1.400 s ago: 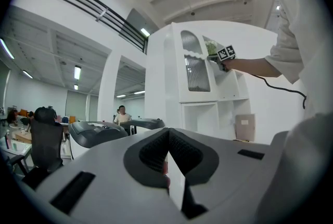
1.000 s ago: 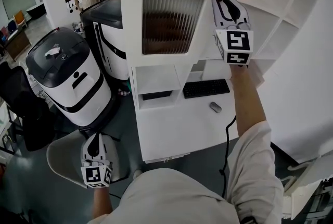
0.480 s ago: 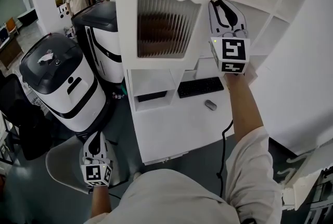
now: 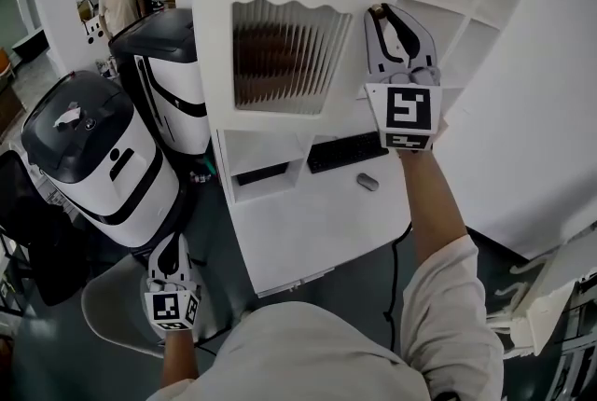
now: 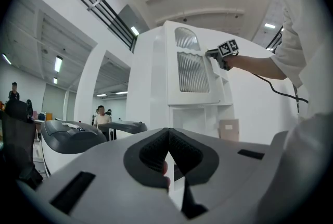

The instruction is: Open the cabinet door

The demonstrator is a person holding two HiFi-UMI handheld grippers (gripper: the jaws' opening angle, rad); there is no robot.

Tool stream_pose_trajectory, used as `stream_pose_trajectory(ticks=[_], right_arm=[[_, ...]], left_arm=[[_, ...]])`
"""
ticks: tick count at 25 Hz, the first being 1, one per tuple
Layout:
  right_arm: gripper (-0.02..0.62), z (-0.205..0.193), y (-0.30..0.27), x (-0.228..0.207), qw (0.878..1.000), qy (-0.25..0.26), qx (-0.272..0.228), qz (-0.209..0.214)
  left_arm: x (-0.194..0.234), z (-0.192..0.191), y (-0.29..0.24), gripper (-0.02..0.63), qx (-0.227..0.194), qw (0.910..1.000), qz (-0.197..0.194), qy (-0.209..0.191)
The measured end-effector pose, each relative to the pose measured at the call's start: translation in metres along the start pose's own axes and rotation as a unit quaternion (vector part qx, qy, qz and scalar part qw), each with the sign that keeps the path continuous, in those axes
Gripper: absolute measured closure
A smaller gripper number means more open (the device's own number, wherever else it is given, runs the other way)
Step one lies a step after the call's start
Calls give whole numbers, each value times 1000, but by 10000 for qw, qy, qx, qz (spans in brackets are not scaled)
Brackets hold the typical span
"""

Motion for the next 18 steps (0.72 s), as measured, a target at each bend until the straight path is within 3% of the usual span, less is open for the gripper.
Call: stream_pose_trajectory(ticks=[18], right_arm=[[518, 46, 26, 18, 9983, 529, 165, -188]], left_arm=[[17, -12, -22, 607, -29, 9984, -509, 227]])
Point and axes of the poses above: the fingertips, and each gripper's own axes: y backward along the fingers, x to its left, z out of its top, the point moved 10 cm from there along y, backward along the fingers, and after that the axes turned 15 degrees about -x, right-handed, at the moved point
